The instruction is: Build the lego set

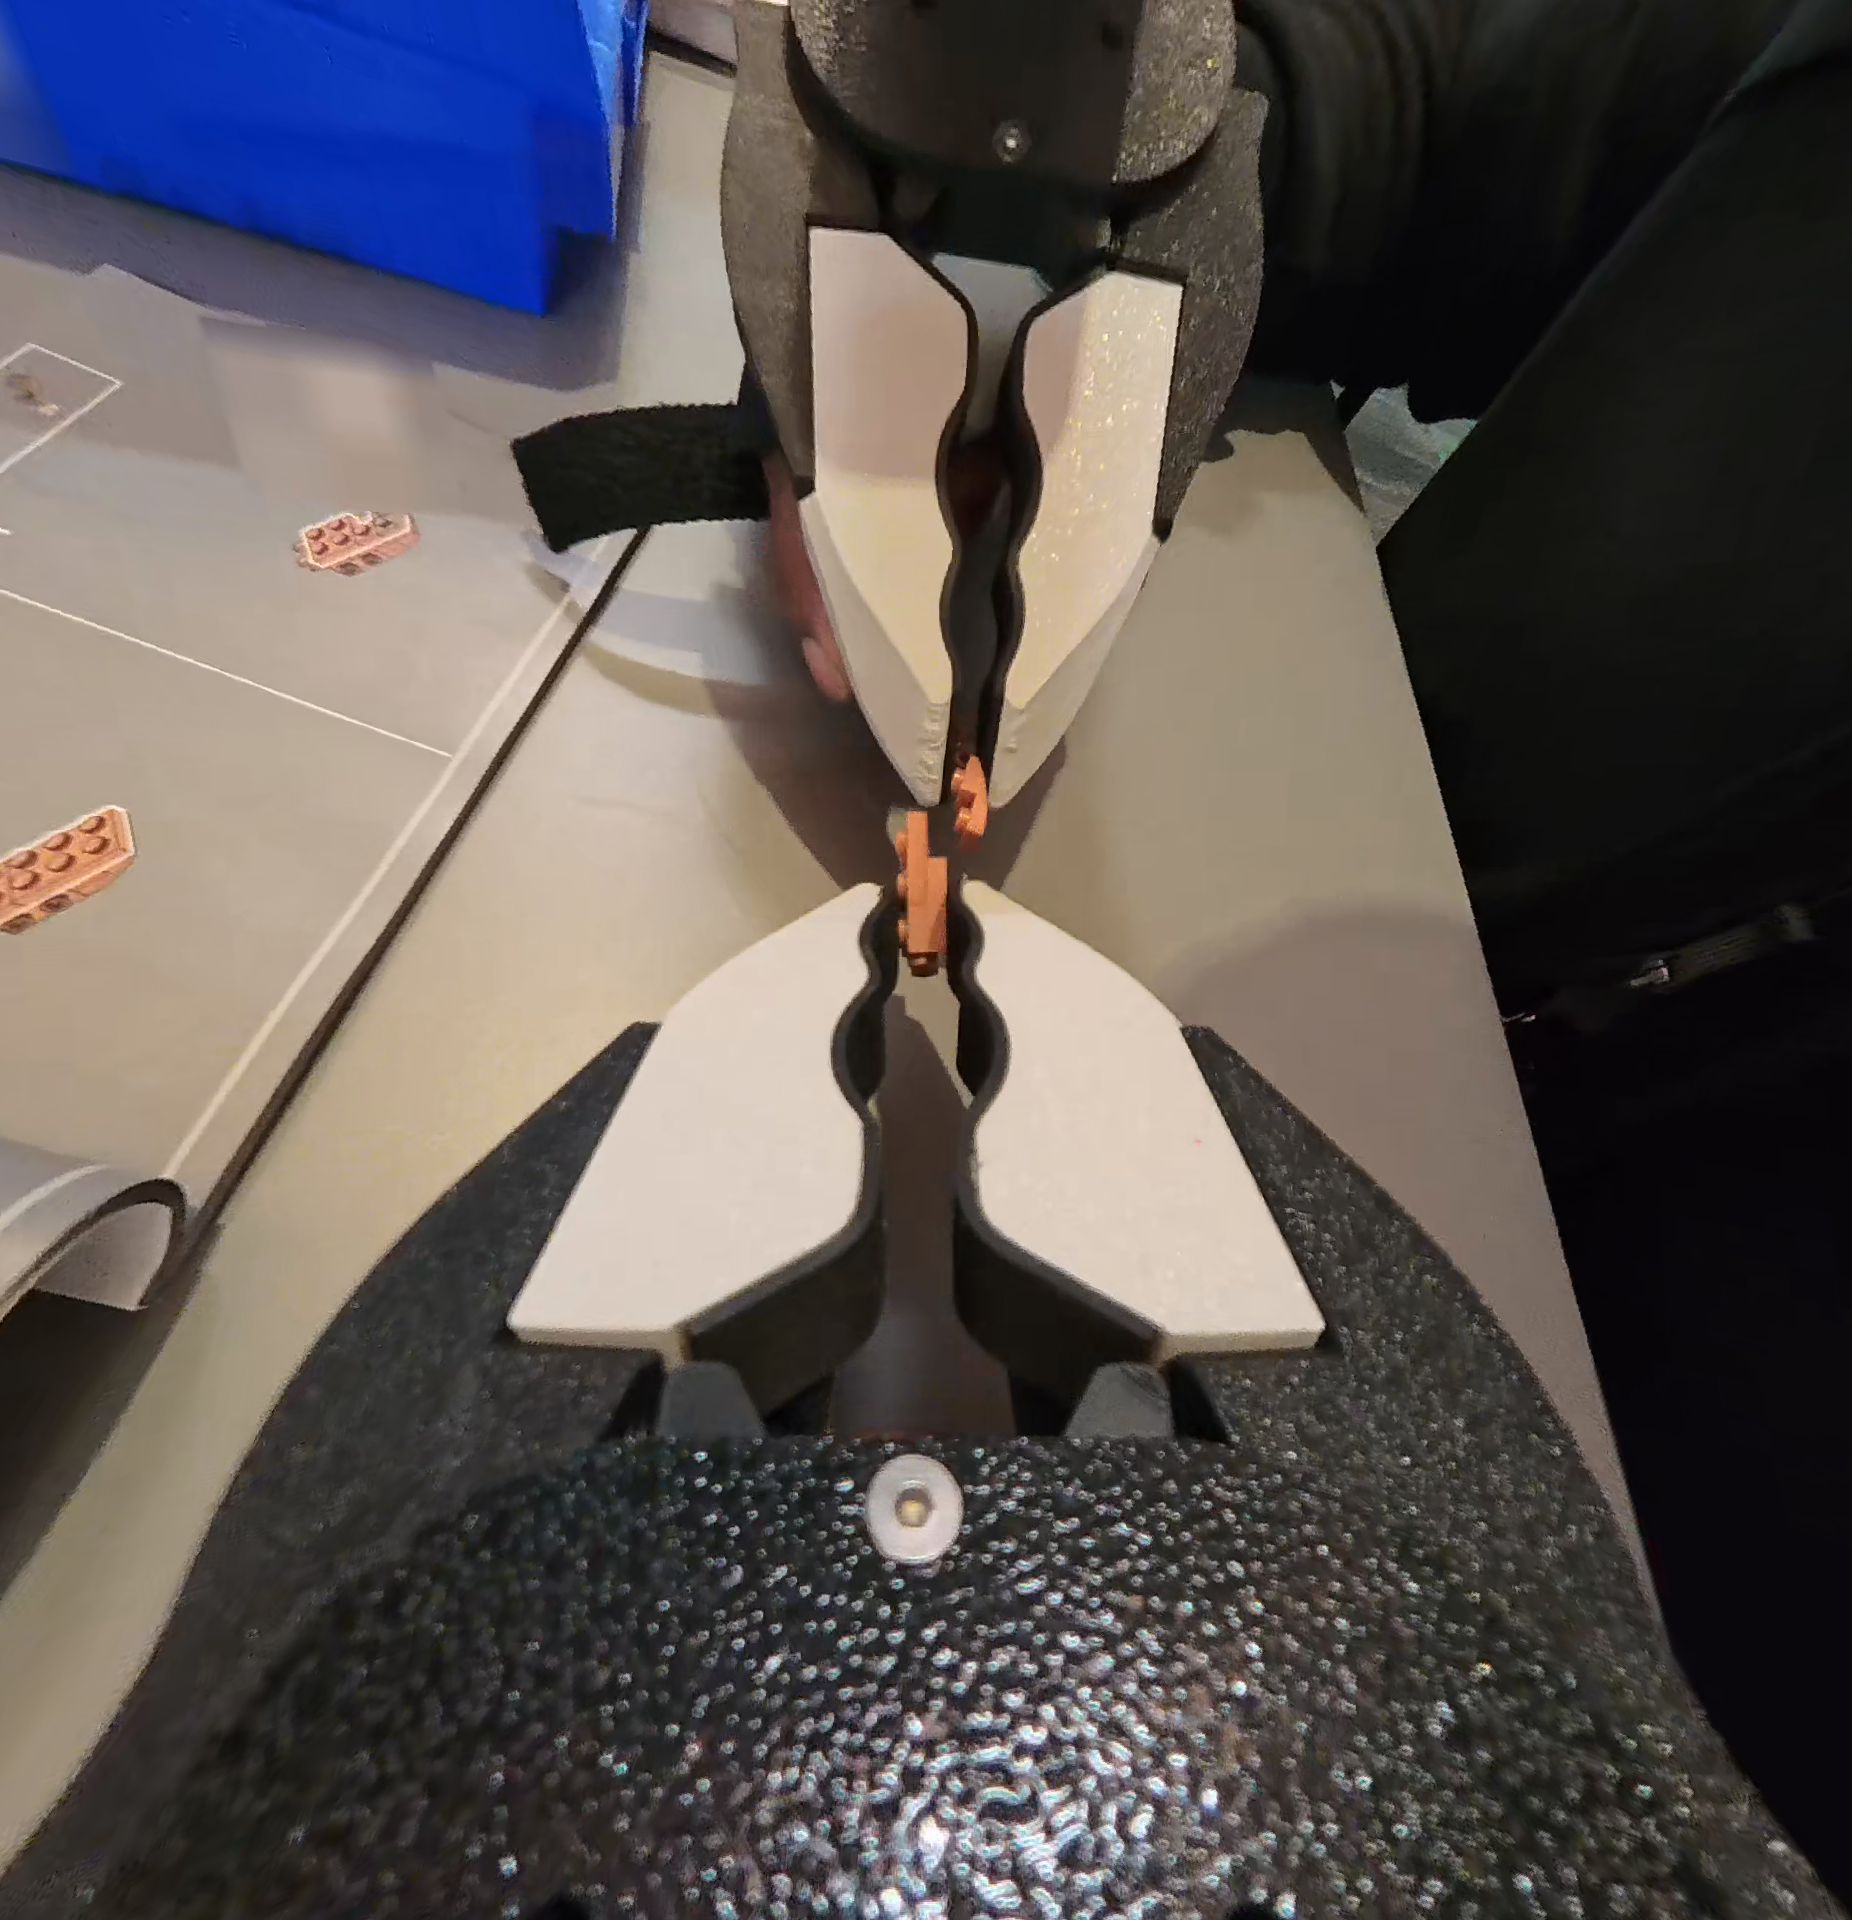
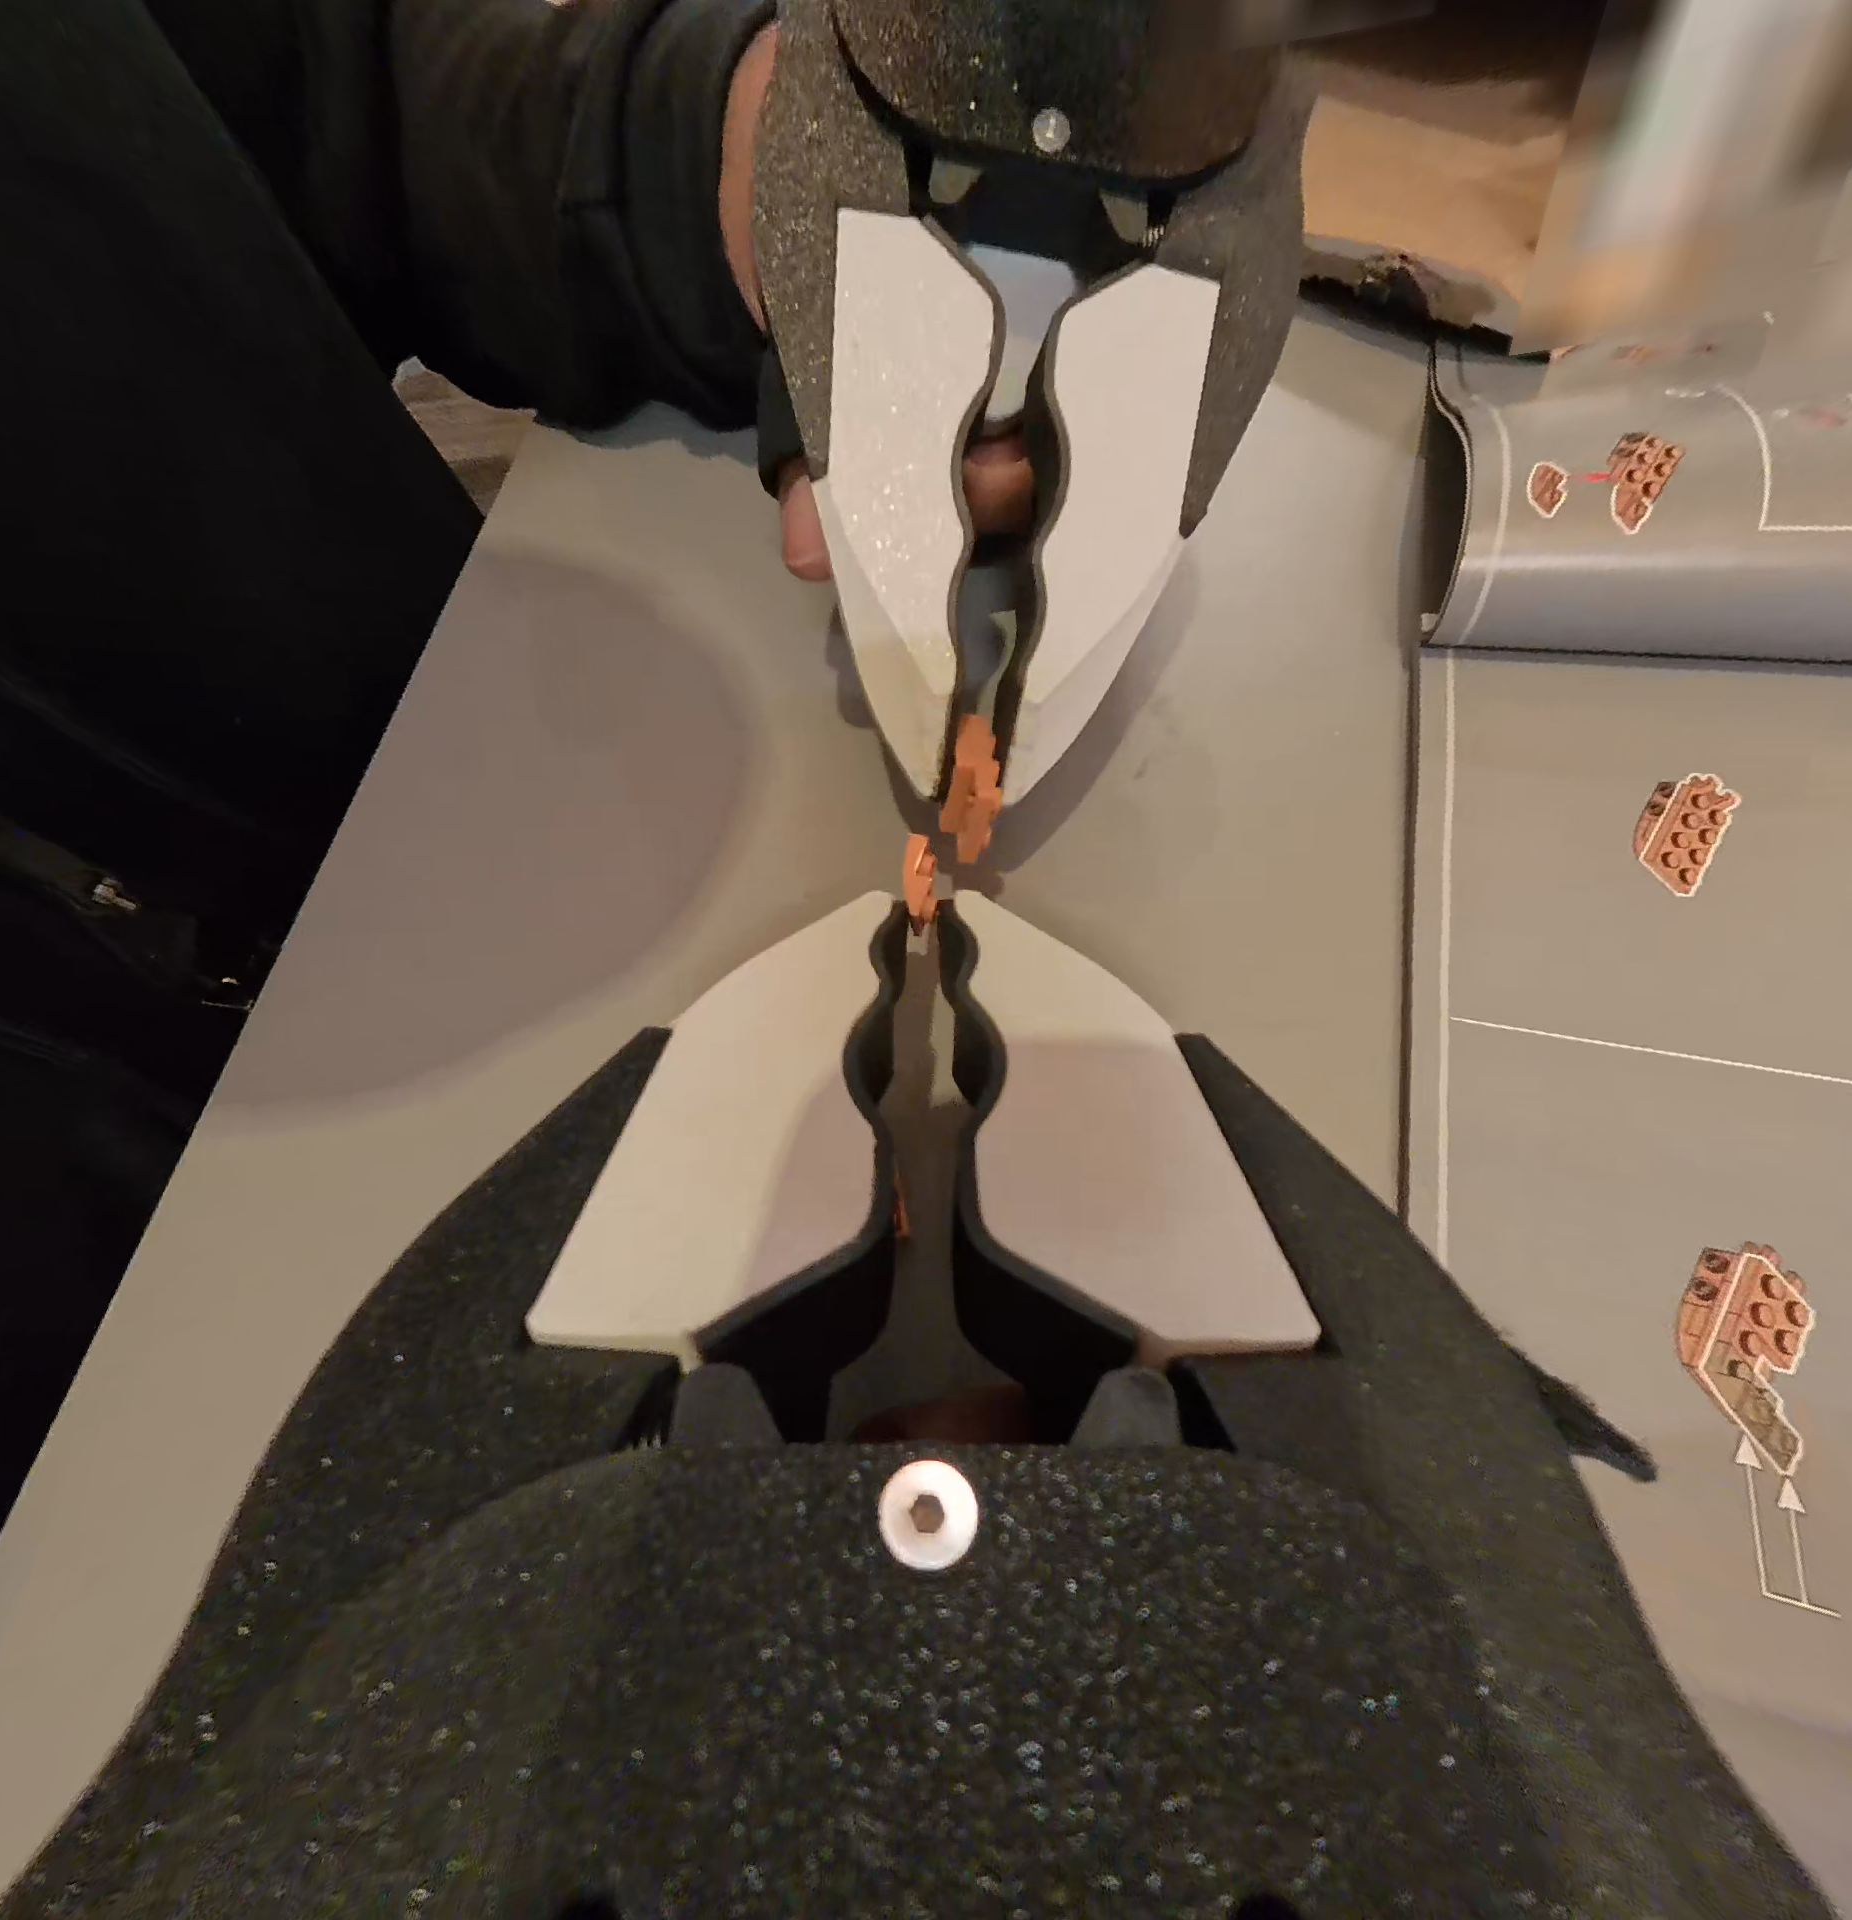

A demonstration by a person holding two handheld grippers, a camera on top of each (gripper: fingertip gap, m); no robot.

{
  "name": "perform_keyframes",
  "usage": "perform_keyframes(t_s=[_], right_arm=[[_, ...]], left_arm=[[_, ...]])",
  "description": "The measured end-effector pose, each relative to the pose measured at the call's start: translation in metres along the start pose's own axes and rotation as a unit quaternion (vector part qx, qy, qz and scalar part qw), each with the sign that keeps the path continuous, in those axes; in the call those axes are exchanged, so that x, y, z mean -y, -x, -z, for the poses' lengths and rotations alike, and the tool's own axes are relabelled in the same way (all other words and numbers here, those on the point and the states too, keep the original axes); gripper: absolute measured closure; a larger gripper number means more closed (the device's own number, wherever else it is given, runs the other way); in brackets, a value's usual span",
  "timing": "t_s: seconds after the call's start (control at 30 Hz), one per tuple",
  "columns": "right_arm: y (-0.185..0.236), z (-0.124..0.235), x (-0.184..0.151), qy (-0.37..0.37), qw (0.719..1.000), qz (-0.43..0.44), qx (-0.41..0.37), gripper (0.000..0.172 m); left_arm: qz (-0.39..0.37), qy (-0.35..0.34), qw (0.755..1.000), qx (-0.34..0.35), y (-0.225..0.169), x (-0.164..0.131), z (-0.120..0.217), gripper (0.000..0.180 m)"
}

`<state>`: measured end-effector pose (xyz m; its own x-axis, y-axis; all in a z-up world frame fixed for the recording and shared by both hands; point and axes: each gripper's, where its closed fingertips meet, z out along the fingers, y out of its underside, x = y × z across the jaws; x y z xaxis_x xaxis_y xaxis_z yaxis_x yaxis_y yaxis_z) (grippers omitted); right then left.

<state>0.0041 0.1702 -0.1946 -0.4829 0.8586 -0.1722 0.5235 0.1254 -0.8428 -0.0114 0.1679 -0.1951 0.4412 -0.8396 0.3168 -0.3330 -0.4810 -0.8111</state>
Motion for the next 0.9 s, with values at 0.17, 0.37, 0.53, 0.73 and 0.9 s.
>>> perform_keyframes(t_s=[0.17,0.37,0.53,0.73,0.9], right_arm=[[-0.0014,-0.0020,-0.0005,0.006,1.000,0.002,-0.008,0.166],[-0.0032,-0.0037,-0.0023,0.015,1.000,-0.003,-0.015,0.166],[-0.0049,-0.0061,-0.0041,0.025,0.999,-0.002,-0.027,0.166],[-0.0081,-0.0074,-0.0051,0.031,0.999,-0.003,-0.043,0.165],[-0.0092,-0.0083,-0.0058,0.034,0.998,-0.001,-0.052,0.163]], left_arm=[[0.005,0.005,1.000,0.002,-0.0002,-0.0012,-0.0021,0.173],[0.008,0.010,1.000,0.003,-0.0011,-0.0024,-0.0044,0.172],[0.003,0.018,1.000,0.011,-0.0003,-0.0041,-0.0059,0.172],[0.001,0.020,1.000,0.017,0.0004,-0.0045,-0.0067,0.172],[0.001,0.021,1.000,0.022,0.0012,-0.0048,-0.0070,0.172]])
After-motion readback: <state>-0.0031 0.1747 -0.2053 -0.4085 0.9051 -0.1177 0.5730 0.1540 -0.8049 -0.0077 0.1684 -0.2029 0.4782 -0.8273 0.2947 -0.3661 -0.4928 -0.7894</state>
